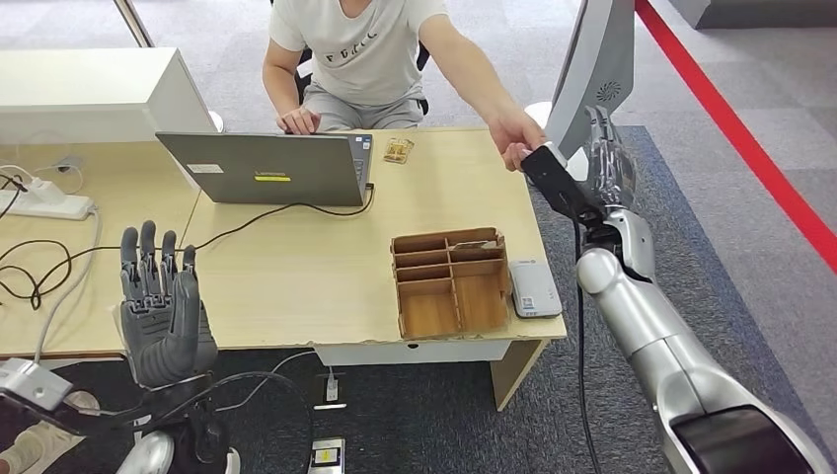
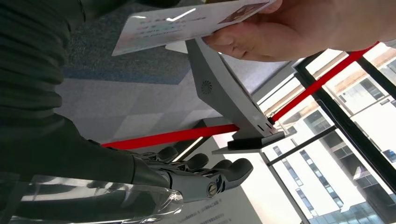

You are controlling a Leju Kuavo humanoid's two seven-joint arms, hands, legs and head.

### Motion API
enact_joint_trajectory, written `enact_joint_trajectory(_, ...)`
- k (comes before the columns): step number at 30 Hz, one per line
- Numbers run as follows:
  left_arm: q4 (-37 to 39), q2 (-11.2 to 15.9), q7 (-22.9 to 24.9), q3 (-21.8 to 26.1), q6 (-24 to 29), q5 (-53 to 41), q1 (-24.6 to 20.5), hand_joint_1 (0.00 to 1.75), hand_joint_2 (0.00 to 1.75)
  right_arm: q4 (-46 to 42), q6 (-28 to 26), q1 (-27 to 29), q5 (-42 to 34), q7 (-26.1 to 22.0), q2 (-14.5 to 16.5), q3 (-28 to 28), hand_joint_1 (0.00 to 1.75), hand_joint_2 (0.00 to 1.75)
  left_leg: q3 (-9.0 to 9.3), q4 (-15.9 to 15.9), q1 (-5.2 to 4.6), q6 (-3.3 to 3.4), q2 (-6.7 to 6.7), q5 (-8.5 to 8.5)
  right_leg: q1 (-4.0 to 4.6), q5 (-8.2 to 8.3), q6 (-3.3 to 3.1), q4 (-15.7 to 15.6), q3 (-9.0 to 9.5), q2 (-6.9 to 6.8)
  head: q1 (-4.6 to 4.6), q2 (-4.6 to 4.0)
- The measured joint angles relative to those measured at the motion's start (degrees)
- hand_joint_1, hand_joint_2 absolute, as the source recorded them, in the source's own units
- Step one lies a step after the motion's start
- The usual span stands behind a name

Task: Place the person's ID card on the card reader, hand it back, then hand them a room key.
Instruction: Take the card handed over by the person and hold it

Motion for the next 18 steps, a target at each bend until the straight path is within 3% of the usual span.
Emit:
enact_joint_trajectory(1, 0.1, 0.0, 0.0, 0.0, -0.1, 0.0, 0.0, 0.00, 1.75, 0.5, 0.1, -0.3, -0.1, 0.1, 0.1, 0.1, 0.42, 1.75, 0.00, 0.0, 0.00, 0.00, 0.00, 0.00, 0.00, 0.00, 0.00, 0.0, 0.00, 0.00, 0.01, 0.00)
enact_joint_trajectory(3, 0.2, 0.0, 0.0, -0.1, -0.3, 0.1, 0.0, 0.00, 1.75, 1.4, 0.1, -0.7, -0.2, 0.4, 0.2, 0.3, 1.20, 1.75, 0.00, 0.0, 0.00, 0.00, 0.00, 0.00, 0.00, 0.00, 0.00, 0.0, 0.00, 0.00, 0.00, 0.00)
enact_joint_trajectory(5, 0.4, 0.0, 0.0, -0.2, -0.6, 0.1, 0.0, 0.00, 1.75, 2.3, 0.2, -1.0, -0.3, 0.6, 0.3, 0.5, 1.75, 1.75, 0.00, 0.0, 0.00, 0.00, 0.00, 0.00, 0.00, 0.00, 0.00, 0.0, 0.00, 0.00, 0.00, 0.00)
enact_joint_trajectory(18, 1.4, 0.0, 0.0, -0.1, -2.3, -0.8, 0.0, 0.00, 1.75, 6.1, 0.8, -2.3, -1.6, 0.6, 1.0, 2.0, 1.75, 1.75, 0.00, 0.0, 0.00, 0.00, 0.00, 0.00, 0.00, 0.00, 0.00, 0.0, 0.00, 0.00, 0.01, 0.00)
